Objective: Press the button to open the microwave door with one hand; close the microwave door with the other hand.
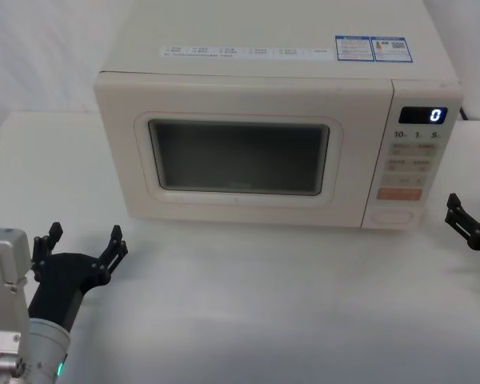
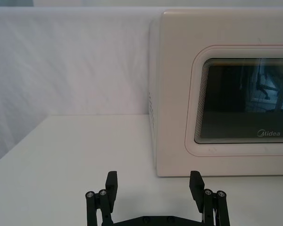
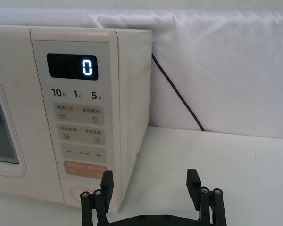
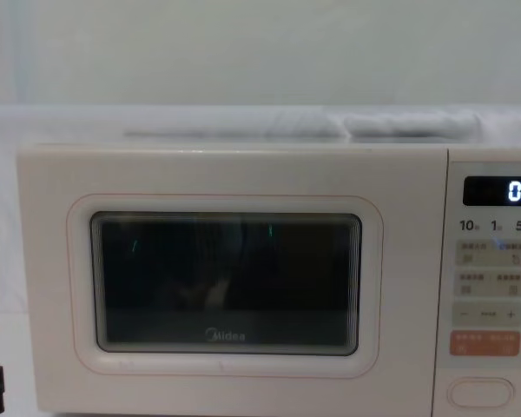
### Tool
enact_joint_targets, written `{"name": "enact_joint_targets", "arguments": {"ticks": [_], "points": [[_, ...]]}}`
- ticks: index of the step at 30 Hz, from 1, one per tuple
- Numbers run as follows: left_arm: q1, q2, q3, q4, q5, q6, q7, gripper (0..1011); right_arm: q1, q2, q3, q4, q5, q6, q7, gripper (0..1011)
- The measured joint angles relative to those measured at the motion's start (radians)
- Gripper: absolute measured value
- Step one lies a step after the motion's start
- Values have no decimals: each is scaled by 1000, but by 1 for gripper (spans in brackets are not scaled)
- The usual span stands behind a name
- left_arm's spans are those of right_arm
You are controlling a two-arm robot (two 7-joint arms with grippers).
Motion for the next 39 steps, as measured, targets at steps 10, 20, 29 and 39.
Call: {"name": "enact_joint_targets", "arguments": {"ticks": [10, 20, 29, 39], "points": [[0, 0, 0, 0, 0, 0, 0, 1001, 0, 0, 0, 0, 0, 0, 0, 1002], [0, 0, 0, 0, 0, 0, 0, 1001, 0, 0, 0, 0, 0, 0, 0, 1002], [0, 0, 0, 0, 0, 0, 0, 1001, 0, 0, 0, 0, 0, 0, 0, 1002], [0, 0, 0, 0, 0, 0, 0, 1001, 0, 0, 0, 0, 0, 0, 0, 1002]]}}
